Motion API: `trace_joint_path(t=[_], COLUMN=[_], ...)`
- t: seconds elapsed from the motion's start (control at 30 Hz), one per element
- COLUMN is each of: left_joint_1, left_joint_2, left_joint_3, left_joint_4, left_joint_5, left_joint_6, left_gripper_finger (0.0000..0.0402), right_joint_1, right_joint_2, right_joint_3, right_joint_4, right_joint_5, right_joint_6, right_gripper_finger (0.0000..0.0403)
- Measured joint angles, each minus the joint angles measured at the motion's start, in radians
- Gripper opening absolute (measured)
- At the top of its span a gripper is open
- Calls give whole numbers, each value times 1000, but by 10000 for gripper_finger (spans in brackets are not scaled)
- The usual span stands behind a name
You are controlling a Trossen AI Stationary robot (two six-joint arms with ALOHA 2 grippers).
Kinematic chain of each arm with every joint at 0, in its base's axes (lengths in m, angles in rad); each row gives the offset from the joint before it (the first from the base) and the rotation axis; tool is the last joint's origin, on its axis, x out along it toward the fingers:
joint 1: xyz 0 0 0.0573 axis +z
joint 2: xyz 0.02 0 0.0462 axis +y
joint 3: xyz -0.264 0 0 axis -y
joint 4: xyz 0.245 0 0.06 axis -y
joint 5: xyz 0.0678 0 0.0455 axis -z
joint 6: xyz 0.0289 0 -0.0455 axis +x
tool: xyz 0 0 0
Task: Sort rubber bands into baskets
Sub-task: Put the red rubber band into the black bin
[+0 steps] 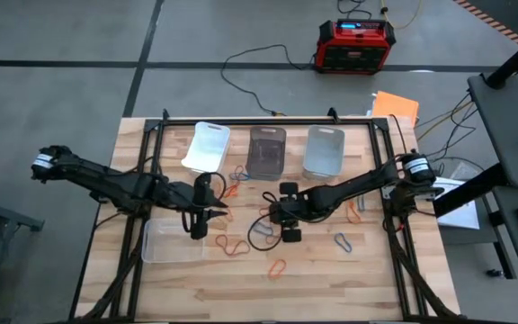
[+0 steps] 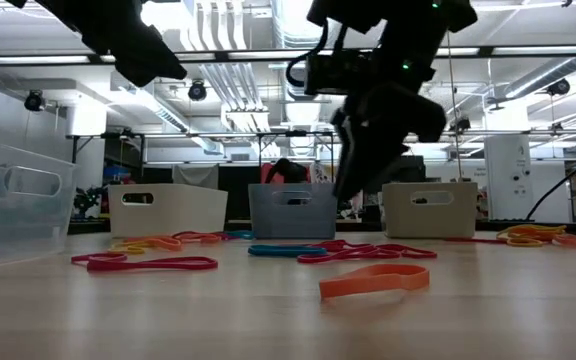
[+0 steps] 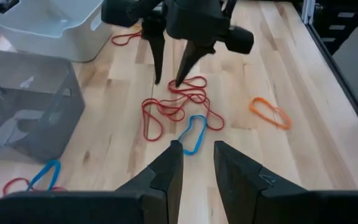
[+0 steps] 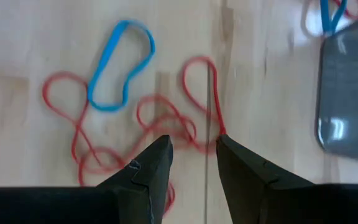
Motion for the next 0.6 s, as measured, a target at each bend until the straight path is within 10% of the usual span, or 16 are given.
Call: trace_joint_path(t=[0.6], left_joint_1=[6], left_joint_2=[-20], left_joint_3=[-31], left_joint_4=[42], left_joint_5=[-46], left_joint_6=[125], left_gripper_finger=[75], right_joint_1=[-28], right_joint_2=[93], right_joint_3=[-52], right_joint_4=[67], right_joint_5=[-56], right_joint_6=[171], right_gripper_finger=[108])
